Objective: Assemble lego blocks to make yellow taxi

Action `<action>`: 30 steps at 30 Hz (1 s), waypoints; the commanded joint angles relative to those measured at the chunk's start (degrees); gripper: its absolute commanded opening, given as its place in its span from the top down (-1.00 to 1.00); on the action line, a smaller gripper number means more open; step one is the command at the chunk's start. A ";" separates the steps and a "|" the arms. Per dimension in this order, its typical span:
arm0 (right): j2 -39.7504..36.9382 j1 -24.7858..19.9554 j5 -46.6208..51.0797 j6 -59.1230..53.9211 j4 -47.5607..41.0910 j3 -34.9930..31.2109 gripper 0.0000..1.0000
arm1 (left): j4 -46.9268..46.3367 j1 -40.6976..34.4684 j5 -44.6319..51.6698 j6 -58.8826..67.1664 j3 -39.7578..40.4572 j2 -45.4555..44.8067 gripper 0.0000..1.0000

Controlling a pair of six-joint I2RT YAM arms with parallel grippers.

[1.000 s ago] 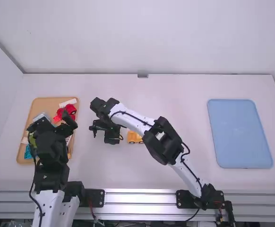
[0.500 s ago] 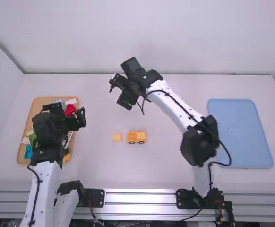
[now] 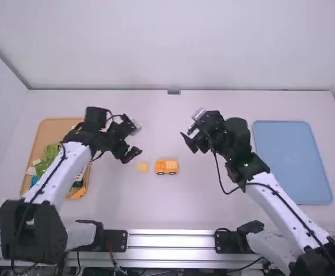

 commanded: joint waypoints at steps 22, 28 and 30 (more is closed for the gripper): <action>4.83 -12.37 -19.47 5.20 14.36 -8.07 -0.97 | -0.94 -15.06 -20.33 10.93 3.17 26.51 0.21; 6.71 -12.52 -19.63 5.18 18.10 -8.04 -0.97 | -0.33 -15.02 -20.85 -3.78 3.02 26.51 0.70; 6.91 -12.52 -19.63 5.14 19.23 -8.07 -0.97 | 1.49 -15.02 -20.83 -13.46 3.02 26.51 0.63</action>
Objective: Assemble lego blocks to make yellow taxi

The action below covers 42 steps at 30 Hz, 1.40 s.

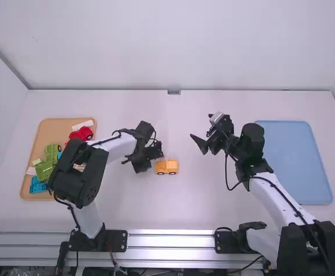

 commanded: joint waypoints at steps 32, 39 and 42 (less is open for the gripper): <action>0.33 -0.26 -0.59 0.59 1.51 -0.17 -0.97 | 0.28 0.76 -1.88 -154.57 0.48 0.31 -0.98; 0.33 -0.68 -0.61 0.42 1.51 -0.17 -0.97 | -4.74 1.92 -0.85 -146.59 4.02 -4.44 -0.98; 0.33 -0.66 -0.59 0.39 1.64 -0.17 -0.97 | -11.34 2.86 -0.87 -138.42 8.85 -8.59 -0.98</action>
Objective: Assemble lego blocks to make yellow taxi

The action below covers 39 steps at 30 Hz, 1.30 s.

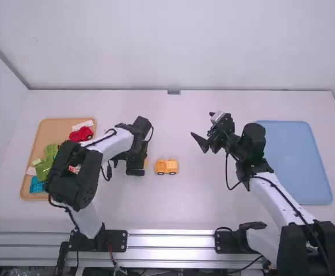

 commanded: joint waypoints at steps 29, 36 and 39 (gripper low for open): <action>0.28 -0.20 -0.50 -1.09 0.76 -0.17 -0.97 | -4.66 16.39 52.94 208.21 2.47 -7.87 -0.98; 0.31 1.31 -0.46 -1.73 0.76 -0.17 -0.97 | 4.66 22.25 62.71 209.87 -5.40 5.77 -0.98; 0.31 2.82 -0.46 -2.99 0.76 -0.17 -0.97 | 4.33 24.35 63.45 213.19 -5.33 11.02 -1.00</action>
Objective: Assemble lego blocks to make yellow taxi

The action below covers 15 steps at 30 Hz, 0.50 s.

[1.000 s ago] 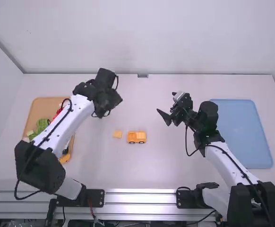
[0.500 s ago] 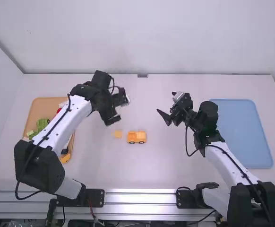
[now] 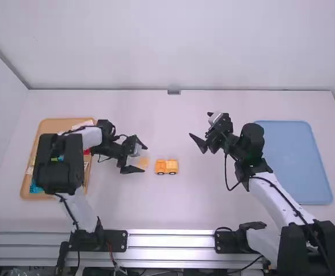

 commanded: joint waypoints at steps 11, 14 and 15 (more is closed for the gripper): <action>0.31 4.26 4.15 -2.67 -0.22 -0.17 -0.97 | 4.17 2.29 2.25 6.01 0.07 11.39 -0.45; 0.31 3.76 4.13 -2.62 -0.39 -0.17 -0.97 | 4.31 2.84 -0.74 5.79 -0.02 11.41 -0.25; 0.31 3.45 4.09 -2.64 -0.48 -0.17 -0.97 | 4.37 2.80 -2.03 5.79 -0.02 11.41 -0.13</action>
